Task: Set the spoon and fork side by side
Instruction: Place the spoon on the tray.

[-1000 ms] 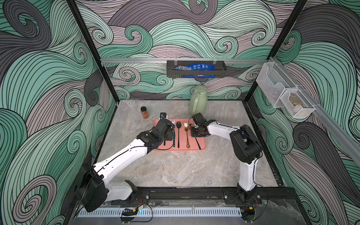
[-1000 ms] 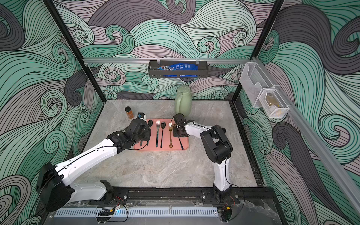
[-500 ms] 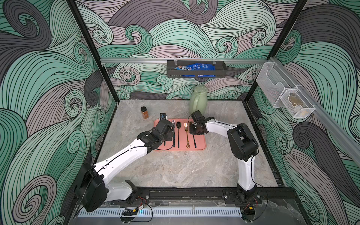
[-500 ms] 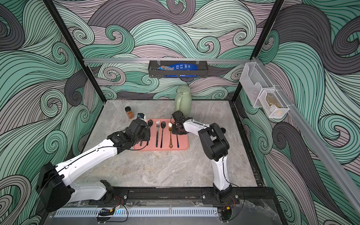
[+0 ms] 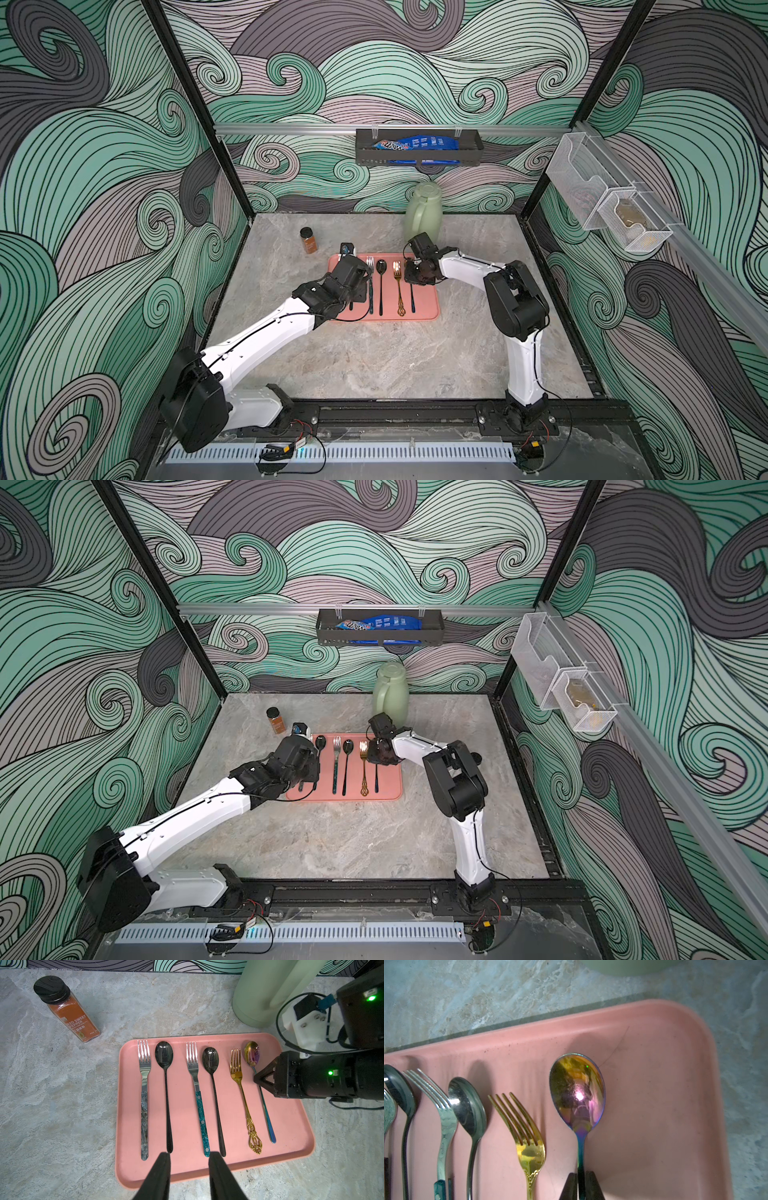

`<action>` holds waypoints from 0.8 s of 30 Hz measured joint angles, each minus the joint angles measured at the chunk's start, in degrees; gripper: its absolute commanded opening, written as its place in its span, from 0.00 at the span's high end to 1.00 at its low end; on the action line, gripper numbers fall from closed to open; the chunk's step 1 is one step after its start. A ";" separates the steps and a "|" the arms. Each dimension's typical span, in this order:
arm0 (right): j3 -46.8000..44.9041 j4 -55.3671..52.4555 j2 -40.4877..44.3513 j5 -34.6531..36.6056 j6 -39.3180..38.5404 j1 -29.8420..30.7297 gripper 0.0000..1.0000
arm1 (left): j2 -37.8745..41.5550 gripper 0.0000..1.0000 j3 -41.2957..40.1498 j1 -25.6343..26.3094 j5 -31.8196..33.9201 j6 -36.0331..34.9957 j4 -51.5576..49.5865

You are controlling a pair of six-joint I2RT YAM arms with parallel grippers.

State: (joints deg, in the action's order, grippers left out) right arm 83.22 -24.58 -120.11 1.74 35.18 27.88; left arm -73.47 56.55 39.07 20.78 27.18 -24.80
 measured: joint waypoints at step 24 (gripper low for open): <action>-23.52 10.43 36.65 8.37 -15.63 -8.26 0.02 | 3.30 0.36 -18.53 -9.53 21.05 -16.24 25.27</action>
State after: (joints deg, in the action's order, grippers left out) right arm 59.70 -14.15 -83.46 10.11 19.55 19.62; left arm -70.17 38.02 29.54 41.82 10.94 0.47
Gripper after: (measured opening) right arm 0.921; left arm 0.627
